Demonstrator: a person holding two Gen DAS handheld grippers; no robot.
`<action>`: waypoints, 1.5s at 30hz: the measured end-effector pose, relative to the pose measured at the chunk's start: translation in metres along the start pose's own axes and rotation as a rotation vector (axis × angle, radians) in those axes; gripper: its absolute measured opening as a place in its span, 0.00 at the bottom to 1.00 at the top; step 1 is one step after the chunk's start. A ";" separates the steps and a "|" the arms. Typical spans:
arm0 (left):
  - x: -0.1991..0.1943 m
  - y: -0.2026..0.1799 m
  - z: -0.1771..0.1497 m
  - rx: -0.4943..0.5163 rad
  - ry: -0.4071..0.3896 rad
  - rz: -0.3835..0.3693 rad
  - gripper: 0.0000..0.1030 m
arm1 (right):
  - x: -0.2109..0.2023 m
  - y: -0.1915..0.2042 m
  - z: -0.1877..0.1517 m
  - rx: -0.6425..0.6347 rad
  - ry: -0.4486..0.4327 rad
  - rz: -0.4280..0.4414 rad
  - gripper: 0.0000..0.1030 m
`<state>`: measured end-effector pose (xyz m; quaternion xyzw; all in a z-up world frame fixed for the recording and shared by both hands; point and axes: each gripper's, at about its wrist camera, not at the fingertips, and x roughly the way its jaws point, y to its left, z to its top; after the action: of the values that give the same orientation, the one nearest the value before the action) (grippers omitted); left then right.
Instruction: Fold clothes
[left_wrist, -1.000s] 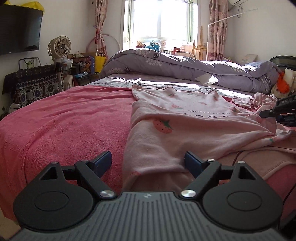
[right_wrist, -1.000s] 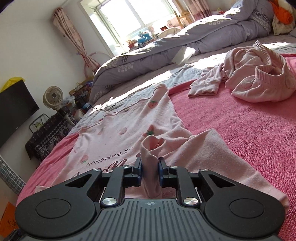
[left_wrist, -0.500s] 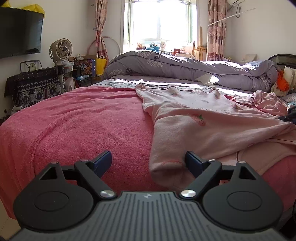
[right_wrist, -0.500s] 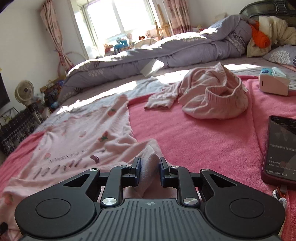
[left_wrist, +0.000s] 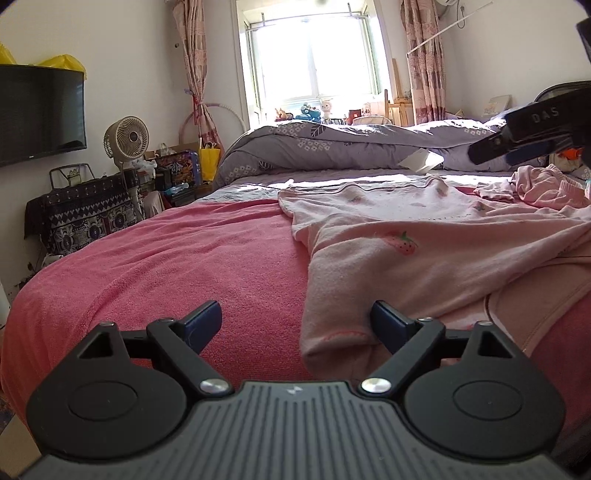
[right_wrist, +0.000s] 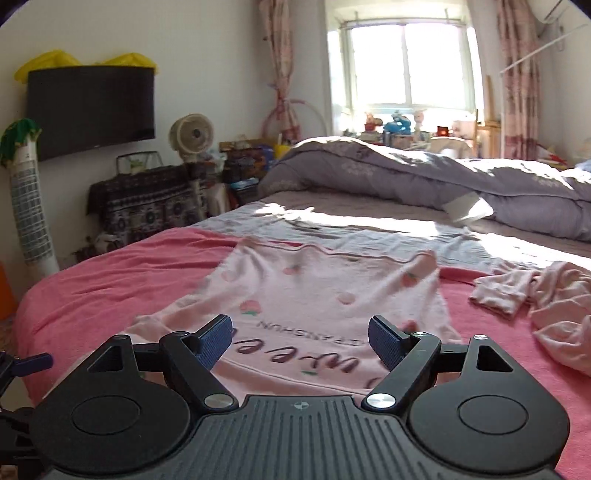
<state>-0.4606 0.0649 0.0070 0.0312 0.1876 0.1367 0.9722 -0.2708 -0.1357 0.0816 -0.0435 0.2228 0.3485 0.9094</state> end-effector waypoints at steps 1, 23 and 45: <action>-0.001 0.003 -0.002 -0.012 0.001 -0.008 0.88 | 0.017 0.015 0.004 -0.020 0.028 0.055 0.79; -0.017 0.040 -0.021 -0.165 0.002 -0.091 0.88 | 0.136 0.085 0.025 0.126 0.192 0.335 0.22; 0.072 -0.019 0.024 -0.091 0.044 -0.219 0.92 | 0.012 -0.092 -0.066 0.208 0.007 -0.370 0.51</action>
<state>-0.3828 0.0662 0.0015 -0.0366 0.2047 0.0389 0.9774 -0.2277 -0.2127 0.0101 0.0092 0.2491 0.1507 0.9566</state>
